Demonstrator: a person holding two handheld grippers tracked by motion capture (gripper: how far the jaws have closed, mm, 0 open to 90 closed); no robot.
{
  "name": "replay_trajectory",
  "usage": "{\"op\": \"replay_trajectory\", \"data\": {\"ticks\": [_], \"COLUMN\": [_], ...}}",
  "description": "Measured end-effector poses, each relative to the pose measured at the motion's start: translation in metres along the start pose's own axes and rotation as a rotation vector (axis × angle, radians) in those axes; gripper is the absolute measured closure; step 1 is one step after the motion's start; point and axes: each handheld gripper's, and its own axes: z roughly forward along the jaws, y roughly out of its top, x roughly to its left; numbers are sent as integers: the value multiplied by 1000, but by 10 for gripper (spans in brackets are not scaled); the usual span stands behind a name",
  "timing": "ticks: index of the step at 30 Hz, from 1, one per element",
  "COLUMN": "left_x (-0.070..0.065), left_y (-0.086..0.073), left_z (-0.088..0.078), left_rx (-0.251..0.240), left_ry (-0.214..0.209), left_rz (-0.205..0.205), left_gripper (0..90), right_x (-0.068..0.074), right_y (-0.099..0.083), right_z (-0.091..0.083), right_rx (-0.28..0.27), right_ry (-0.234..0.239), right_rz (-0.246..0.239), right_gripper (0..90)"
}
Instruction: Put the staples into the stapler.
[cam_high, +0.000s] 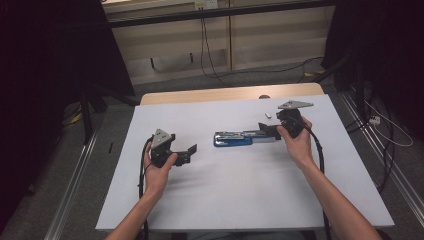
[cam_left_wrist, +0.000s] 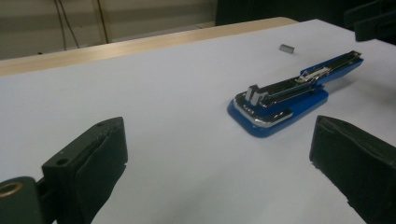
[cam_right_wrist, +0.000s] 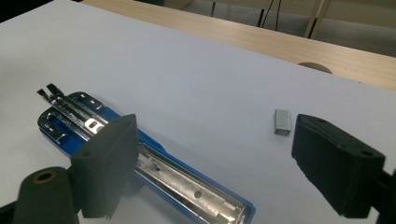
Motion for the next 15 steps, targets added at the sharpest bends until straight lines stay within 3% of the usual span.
{"op": "replay_trajectory", "data": {"ticks": [4, 7, 15], "left_x": [0, -2, -8], "left_y": [-5, -8, -19], "left_z": [-14, -23, -46], "left_rx": [-29, -36, -17], "left_ry": [35, 27, 7], "left_rz": [23, 35, 61], "left_gripper": [44, 44, 43], "right_x": [-2, -3, -9], "right_y": [5, 8, 16], "right_z": [1, 4, 10], "right_rx": [-8, 20, 29], "right_ry": [-5, -3, -35], "right_rz": [-9, -16, -22], "right_gripper": [149, 121, 93]}}
